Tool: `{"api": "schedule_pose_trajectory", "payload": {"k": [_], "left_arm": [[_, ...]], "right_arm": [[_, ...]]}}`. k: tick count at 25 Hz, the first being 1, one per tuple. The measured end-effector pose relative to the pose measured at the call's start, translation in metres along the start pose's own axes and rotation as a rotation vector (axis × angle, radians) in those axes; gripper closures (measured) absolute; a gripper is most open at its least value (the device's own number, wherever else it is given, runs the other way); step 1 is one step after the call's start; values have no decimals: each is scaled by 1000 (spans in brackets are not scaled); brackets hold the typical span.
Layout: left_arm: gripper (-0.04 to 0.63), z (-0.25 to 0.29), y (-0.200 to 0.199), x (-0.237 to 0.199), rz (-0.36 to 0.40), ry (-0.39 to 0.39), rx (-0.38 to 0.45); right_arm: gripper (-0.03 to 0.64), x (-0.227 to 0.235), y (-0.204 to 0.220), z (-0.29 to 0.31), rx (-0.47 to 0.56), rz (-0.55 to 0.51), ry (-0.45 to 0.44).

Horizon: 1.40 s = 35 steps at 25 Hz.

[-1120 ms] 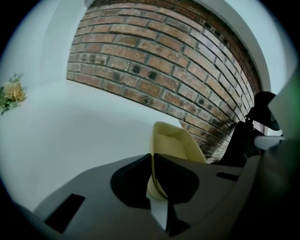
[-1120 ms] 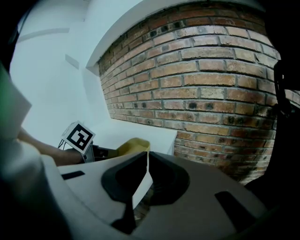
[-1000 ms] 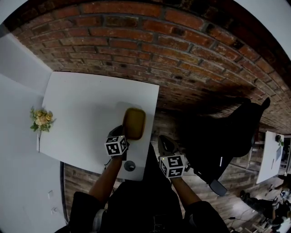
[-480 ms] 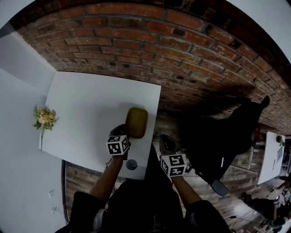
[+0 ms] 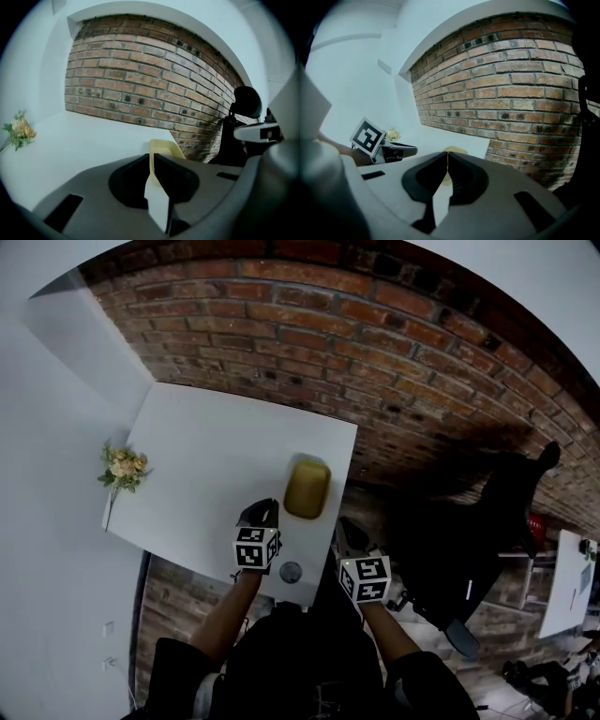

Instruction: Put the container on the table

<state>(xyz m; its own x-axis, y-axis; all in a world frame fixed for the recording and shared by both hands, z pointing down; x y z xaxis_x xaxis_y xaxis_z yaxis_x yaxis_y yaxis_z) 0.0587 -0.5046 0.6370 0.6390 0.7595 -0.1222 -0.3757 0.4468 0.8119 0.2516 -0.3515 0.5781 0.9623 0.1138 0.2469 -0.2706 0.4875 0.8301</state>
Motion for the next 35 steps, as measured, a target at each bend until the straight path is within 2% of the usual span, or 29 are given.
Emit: {"api": "schedule_pose_trajectory", "payload": {"k": [6,9,14,20,35], "left_arm": [[565,-49,-5,10,159,2,43],[566,-72,-10,15,195,-5,85],[566,-104,-12,19,207,-8,137],[566,-126,-6,19,206,-20,156],[566,-128,-6,19,186,-15,157]], "right_arm": [[592,-31,-2,-12,45,-22,-33],[592,-43,-4,-19,70,-23,-39],[592,-58,-3,-34,96,-36,-47],[592,-75,5,-45,97,-57,-63],[592,-77,0,-48,101,-80,-63]]}}
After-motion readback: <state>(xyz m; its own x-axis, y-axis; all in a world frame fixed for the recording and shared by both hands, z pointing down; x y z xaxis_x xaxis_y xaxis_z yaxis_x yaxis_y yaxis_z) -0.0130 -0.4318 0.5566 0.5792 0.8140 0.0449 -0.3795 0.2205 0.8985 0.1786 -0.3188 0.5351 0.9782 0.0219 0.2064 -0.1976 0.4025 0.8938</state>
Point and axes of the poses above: the fingertips, and each gripper's own axes: z forward along the fingers, x to its right, y out of its underside, the point moved 10 cm from there along -z, backward along the fingers, and after that the axes turned 7 degrees about z, right-handed, at the moved point
